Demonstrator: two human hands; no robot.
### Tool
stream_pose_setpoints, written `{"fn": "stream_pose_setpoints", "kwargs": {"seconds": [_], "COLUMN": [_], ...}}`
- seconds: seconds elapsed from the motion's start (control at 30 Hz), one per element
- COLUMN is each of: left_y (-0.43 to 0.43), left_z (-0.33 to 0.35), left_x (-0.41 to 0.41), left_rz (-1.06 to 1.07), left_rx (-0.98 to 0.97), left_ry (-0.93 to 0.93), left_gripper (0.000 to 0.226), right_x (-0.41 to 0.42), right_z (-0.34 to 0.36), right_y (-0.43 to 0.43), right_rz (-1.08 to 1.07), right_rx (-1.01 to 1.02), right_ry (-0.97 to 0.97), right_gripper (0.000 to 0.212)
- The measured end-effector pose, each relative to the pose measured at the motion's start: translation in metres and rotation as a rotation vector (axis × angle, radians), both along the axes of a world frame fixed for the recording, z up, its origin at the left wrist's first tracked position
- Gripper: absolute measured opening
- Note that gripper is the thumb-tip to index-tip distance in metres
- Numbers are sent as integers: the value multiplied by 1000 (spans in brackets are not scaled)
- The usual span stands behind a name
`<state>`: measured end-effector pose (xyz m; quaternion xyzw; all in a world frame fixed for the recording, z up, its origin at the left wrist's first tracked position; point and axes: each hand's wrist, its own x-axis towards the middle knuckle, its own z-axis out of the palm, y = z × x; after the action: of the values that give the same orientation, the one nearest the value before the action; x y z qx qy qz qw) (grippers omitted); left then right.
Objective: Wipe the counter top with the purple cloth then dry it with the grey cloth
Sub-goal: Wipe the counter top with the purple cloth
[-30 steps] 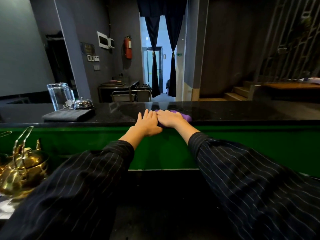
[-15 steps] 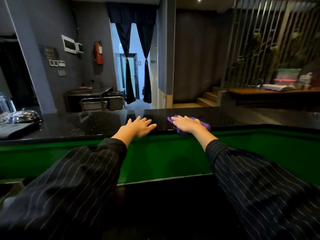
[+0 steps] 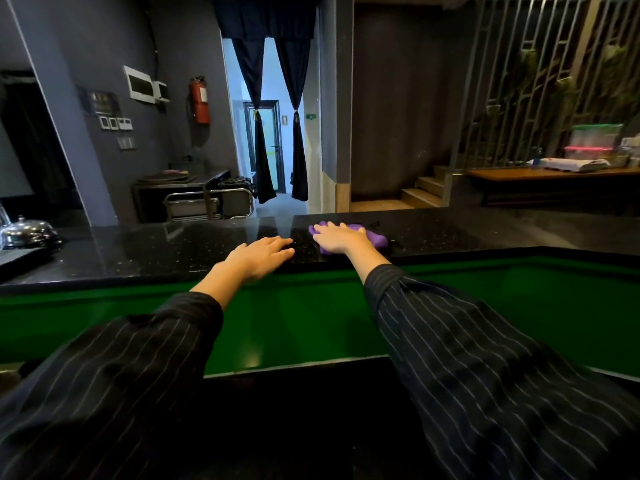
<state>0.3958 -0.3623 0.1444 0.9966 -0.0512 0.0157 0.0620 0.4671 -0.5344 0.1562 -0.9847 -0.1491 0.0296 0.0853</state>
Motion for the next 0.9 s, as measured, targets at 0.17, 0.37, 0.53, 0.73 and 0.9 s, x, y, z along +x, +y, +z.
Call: {"fn": "stream_pose_setpoints", "kwargs": {"seconds": [0.17,0.37,0.53,0.73,0.9], "left_y": [19,17,20,29,26], "left_z": [12,-3,-7,-7,-7], "left_x": [11,8,14,24,19], "left_rz": [-28,-13,-24,-33,-24], "left_rx": [-141,-80,-67,-106,-142], "left_ry": [-9,-90,-166,-182,-147], "left_gripper": [43,44,43,41,43], "right_x": [-10,24,54,49,13], "right_z": [-3,-1,-3,-1,-5], "right_y": [-35,-70,-30,29,7], "right_rz": [159,-37,-115,8,169], "right_rx": [10,25,-15,-10,-15], "right_ry": [37,40,12,-25,-24], "right_gripper": [55,57,62,59,58]}}
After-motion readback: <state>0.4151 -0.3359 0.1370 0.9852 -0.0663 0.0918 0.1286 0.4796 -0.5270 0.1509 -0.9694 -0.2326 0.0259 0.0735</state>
